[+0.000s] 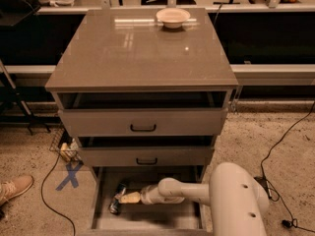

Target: Place redbull can into bottom drawer

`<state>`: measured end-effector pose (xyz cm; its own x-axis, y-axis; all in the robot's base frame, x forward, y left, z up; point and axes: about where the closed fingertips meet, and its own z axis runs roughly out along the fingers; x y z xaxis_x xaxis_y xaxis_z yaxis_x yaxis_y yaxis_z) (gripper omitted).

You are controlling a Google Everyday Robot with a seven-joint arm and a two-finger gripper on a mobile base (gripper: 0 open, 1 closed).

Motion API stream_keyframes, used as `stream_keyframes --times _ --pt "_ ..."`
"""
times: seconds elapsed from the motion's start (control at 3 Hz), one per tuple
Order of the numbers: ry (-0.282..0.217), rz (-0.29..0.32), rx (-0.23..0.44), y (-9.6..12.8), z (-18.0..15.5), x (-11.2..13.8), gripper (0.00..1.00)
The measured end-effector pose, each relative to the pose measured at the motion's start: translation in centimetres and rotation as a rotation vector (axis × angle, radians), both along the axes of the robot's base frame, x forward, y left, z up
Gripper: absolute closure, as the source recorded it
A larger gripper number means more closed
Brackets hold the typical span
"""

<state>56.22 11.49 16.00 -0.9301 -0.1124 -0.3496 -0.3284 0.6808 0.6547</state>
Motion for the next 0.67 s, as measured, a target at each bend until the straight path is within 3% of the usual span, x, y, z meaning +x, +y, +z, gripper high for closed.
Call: stream_keyframes --times 0.33,0.67 --pt "-0.078 -0.067 0.030 -2.9 3.0 0.5 0.00" --pt "-0.145 -0.178 0.059 -8.4 5.7 -0.5 0.00"
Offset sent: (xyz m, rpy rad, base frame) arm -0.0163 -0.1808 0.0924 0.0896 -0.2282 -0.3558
